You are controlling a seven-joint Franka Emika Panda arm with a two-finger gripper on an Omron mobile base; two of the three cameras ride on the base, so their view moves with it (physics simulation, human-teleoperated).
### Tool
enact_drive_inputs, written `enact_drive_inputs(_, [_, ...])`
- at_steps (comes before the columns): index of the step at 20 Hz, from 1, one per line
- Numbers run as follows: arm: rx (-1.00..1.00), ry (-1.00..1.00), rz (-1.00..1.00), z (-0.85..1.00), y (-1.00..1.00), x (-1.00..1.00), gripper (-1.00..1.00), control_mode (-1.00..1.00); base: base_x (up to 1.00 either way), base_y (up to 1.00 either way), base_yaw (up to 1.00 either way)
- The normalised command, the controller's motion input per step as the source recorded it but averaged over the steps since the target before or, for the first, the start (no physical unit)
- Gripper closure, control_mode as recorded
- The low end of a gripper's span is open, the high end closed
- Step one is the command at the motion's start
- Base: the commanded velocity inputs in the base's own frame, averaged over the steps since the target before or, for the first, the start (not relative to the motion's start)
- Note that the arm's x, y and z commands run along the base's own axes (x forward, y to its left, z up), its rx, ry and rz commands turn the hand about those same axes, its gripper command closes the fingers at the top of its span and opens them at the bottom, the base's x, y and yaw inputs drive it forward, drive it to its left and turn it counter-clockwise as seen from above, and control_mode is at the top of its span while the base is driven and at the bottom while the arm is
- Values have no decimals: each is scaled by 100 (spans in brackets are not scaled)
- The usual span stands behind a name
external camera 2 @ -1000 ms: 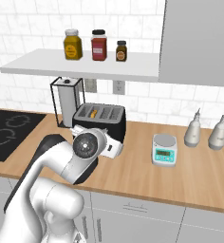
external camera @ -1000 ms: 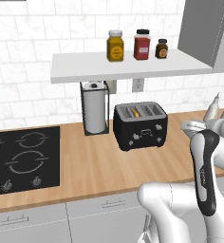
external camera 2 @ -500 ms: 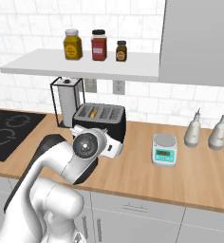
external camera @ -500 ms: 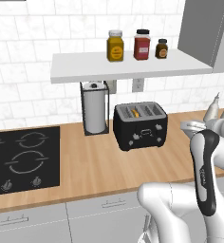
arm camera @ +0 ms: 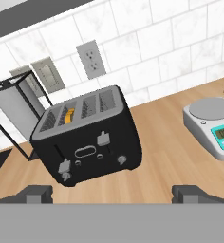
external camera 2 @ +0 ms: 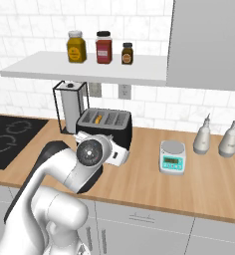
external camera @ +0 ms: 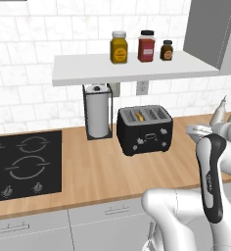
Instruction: Start the toaster. Once the lever pops up, take the bread to the plate on the dining counter.
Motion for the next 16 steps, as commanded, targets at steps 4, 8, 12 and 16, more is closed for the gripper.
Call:
enact_drive_inputs(4, [0, 0, 0, 0, 0, 0, -100, -100, 0, 0, 0])
enact_drive_inputs(8, [0, 0, 0, 0, 0, 0, -100, -100, 0, 0, 0])
enact_drive_inputs(12, [0, 0, 0, 0, 0, 0, -100, -100, 0, 0, 0])
enact_drive_inputs(16, [0, 0, 0, 0, 0, 0, -100, -100, 0, 0, 0])
